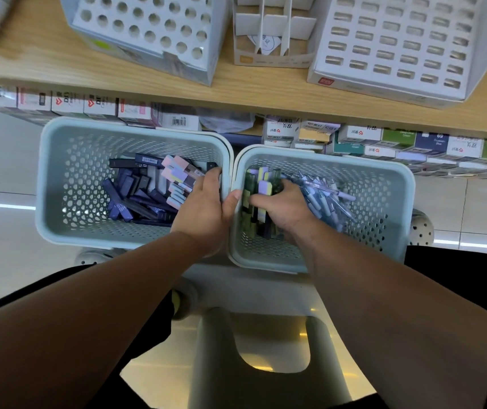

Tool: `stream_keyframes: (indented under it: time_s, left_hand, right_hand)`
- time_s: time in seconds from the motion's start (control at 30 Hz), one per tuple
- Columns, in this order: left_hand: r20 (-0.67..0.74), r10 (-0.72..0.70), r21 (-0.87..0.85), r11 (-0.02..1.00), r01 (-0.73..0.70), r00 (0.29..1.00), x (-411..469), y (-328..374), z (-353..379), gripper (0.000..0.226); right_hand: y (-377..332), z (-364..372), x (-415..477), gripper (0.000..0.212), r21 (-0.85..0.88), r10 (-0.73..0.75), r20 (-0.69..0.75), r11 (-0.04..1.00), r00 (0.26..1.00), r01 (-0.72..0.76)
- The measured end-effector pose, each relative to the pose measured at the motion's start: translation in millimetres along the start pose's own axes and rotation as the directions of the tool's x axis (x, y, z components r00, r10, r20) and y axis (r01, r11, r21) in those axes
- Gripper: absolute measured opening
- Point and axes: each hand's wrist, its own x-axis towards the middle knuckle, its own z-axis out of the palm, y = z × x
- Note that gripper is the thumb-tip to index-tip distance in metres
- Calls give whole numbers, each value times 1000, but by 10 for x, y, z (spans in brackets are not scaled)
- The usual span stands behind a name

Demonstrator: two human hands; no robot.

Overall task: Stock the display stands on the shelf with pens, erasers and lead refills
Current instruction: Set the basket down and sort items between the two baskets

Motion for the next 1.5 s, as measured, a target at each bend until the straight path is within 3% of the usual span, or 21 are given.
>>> stream_keyframes:
  time_s: [0.23,0.47,0.77,0.87,0.97,1.03,1.1,1.17,1.2,1.27,1.33,1.4,1.43,1.5]
  left_hand:
    - [36,-32,-14,999,33,999,-6,7,3,67]
    - [34,-57,-51,997,58,998,-7,24,31,66]
    - [102,-34,-70,997,41,994,44,-71,-60,68]
    - [124,11,-14,1000,-9,992,44,-126,-222,65]
    - [14,56,29,998,-56,998,86,-212,-515,52]
    - [-154,80,97,993,-66,985,132,-309,-776,45]
    - [-352,115,224,974,-36,929,138,-464,-1037,44]
    - [-509,126,344,937,67,852,81,-683,-1210,47]
    - [-560,106,369,920,133,822,37,-806,-1251,49]
    - [-592,32,351,910,222,805,-42,-1050,-1256,57]
    - [-555,-32,314,917,245,831,-94,-1237,-1227,66]
    - [-519,-13,331,919,215,855,-125,-1328,-1214,68]
    - [-515,-5,328,923,202,857,-136,-1341,-1216,68]
    - [-516,-12,297,936,192,856,-159,-1340,-1222,66]
  right_hand:
    - [-34,15,-52,37,-5,-86,-56,996,995,86]
    - [-29,18,-14,45,25,-38,-15,999,999,38]
    - [-244,-76,-176,108,-5,-31,-18,1000,999,31]
    - [-337,-195,-325,91,13,-28,1,1000,1000,28]
    - [-490,-250,-512,52,39,-13,19,999,1000,13]
    - [-639,-252,-608,64,67,-18,-15,998,1000,19]
    - [-826,-214,-672,92,89,-44,-44,995,998,47]
    - [-988,-135,-721,111,129,-86,-21,988,996,88]
    - [-1067,-64,-747,109,149,-104,3,984,995,102]
    - [-1182,167,-814,97,142,-115,47,984,992,107]
    - [-1205,465,-804,93,82,-92,54,993,994,87]
    - [-1155,803,-733,58,18,-95,51,995,994,94]
    - [-1118,962,-691,52,-1,-79,51,997,996,79]
    - [-1022,1266,-604,78,-44,-16,35,999,999,17]
